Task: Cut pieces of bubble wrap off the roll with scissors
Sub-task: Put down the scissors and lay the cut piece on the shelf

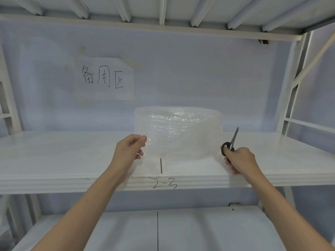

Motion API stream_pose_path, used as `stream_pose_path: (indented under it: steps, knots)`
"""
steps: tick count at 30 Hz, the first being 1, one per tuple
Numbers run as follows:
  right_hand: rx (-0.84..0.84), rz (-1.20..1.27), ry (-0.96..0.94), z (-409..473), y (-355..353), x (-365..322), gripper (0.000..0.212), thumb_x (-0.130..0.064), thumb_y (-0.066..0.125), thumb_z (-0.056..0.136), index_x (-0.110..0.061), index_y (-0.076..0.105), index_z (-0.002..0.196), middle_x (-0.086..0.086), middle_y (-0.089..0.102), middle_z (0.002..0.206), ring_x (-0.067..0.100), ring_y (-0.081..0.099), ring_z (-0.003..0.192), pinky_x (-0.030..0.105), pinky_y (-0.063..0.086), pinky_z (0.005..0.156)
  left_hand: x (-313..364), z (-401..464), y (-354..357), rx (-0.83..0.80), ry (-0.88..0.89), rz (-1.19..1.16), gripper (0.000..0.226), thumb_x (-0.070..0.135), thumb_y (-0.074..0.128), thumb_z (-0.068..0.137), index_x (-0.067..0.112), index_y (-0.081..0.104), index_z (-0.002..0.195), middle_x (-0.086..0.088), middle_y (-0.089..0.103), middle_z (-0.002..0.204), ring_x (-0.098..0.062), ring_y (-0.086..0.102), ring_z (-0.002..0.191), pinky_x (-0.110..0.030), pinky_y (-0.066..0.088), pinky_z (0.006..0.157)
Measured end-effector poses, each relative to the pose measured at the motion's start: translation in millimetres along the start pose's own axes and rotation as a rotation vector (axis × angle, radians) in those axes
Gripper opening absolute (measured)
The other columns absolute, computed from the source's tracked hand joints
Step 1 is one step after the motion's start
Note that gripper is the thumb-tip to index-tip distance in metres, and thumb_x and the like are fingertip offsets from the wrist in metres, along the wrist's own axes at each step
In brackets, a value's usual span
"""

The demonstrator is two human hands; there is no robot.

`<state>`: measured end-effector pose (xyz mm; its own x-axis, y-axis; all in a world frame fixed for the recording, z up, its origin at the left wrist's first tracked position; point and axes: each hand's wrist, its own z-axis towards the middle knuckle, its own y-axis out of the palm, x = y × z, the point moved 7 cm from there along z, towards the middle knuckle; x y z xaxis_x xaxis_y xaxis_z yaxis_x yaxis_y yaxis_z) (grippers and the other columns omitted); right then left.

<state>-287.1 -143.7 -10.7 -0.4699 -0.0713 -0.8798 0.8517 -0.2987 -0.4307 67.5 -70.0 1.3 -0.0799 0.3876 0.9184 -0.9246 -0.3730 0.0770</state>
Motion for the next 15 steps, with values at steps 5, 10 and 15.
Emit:
stream_pose_path:
  steps: [5,10,15]
  knots:
    - [0.017,-0.582,-0.088,8.7,5.7,-17.6,0.035,-0.033,0.045,0.096,-0.003,0.052,0.080,0.013,0.060,0.085,0.029,0.053,0.073,0.031,0.039,0.061,3.5,0.1,1.3,-0.013,-0.007,0.002,0.016,0.023,0.065,0.094,0.009,0.069,0.087,0.006,0.062,0.075,-0.014,0.051,0.058,-0.032,0.046,0.066]
    - [0.058,-1.160,-0.158,2.9,24.4,-29.7,0.022,-0.026,0.051,0.096,-0.012,0.060,0.110,0.008,0.061,0.112,0.025,0.059,0.092,0.027,0.038,0.066,9.2,1.7,-4.4,-0.020,0.000,0.004,0.016,0.025,0.065,0.093,0.011,0.070,0.087,0.008,0.063,0.075,-0.014,0.052,0.059,-0.032,0.046,0.066]
    - [0.355,-0.857,-0.613,-43.2,38.8,-80.7,0.017,-0.015,0.058,0.084,-0.007,0.055,0.070,0.011,0.058,0.071,0.032,0.055,0.063,0.031,0.033,0.057,14.0,4.2,-20.3,-0.011,0.002,0.009,0.016,0.024,0.065,0.093,0.010,0.072,0.090,0.005,0.062,0.077,-0.014,0.052,0.059,-0.031,0.046,0.066]
